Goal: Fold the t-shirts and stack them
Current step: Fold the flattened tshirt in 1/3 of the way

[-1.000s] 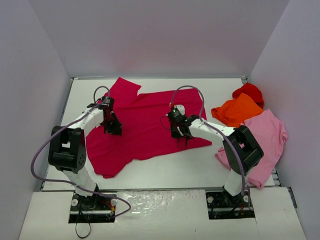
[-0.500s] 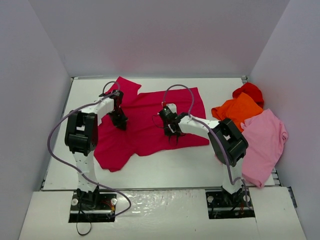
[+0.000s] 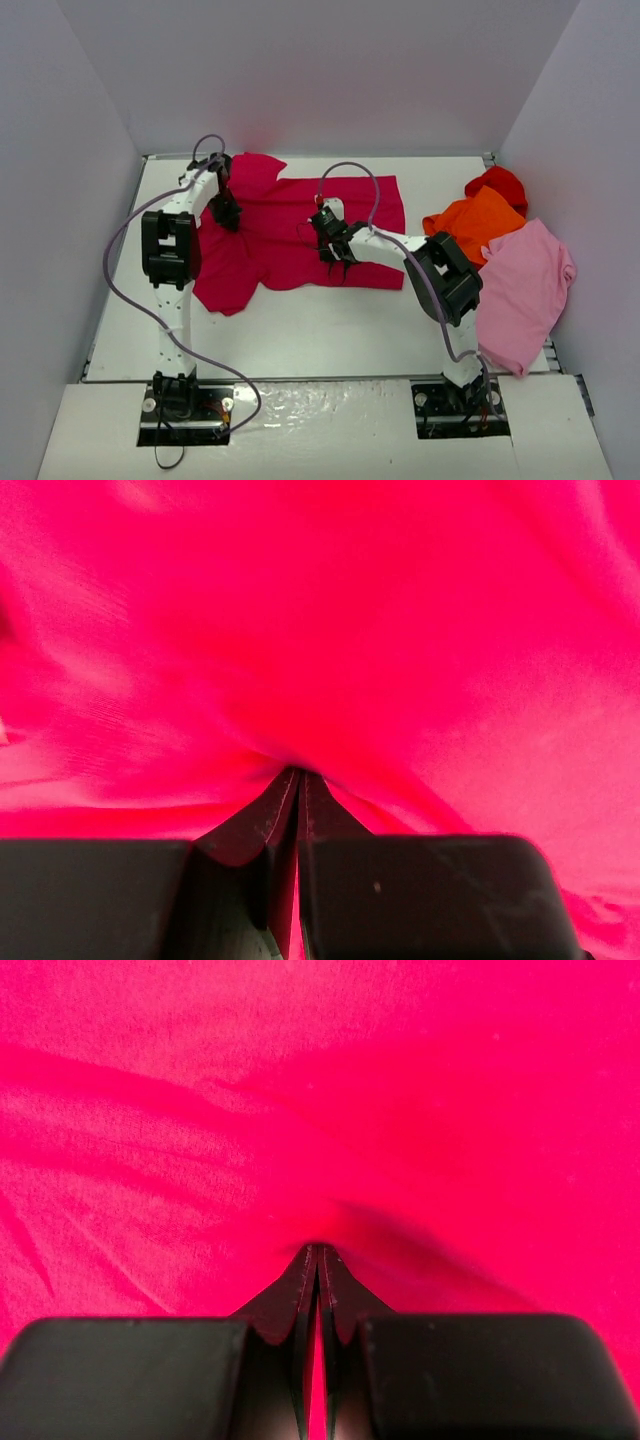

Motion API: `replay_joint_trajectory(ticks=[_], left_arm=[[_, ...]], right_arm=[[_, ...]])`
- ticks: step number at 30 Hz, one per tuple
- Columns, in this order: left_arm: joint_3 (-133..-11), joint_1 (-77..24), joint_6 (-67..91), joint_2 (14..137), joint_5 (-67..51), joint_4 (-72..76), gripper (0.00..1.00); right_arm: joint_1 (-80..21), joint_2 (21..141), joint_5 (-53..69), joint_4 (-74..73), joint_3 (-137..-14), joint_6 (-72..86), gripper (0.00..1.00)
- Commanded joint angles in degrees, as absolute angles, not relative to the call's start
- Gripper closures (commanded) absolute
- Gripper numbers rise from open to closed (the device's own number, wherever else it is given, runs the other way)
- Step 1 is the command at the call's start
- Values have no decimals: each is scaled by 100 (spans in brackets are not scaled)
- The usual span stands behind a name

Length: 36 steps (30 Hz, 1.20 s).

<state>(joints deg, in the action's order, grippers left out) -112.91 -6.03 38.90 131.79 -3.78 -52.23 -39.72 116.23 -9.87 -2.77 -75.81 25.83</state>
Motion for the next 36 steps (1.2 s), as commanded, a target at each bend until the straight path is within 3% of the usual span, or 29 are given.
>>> replay_joint_trajectory(ticks=[1, 8, 16, 20, 25, 36], left_arm=[[-12032, -396, 3519, 12926, -468, -5800, 100], [-11465, -396, 3129, 12011, -1072, -5933, 100], [-9593, -396, 3264, 10487, -897, -5362, 100], [-8896, -393, 3370, 10530, -878, -5144, 100], [-8546, -394, 3463, 10792, -762, -4896, 100], [-8806, -335, 3297, 11512, 119, -5482, 100]], right_arm=[[-3914, 12003, -955, -551, -7310, 2546, 100], [-3876, 11471, -1177, -554, -7181, 2487, 100], [-3339, 10257, -1672, -562, -6838, 2356, 100], [-2652, 10267, -1172, -562, -6571, 2345, 100], [-2506, 10524, -1115, -537, -6358, 2252, 100], [-2199, 11205, -1476, -519, -6346, 2136, 100]])
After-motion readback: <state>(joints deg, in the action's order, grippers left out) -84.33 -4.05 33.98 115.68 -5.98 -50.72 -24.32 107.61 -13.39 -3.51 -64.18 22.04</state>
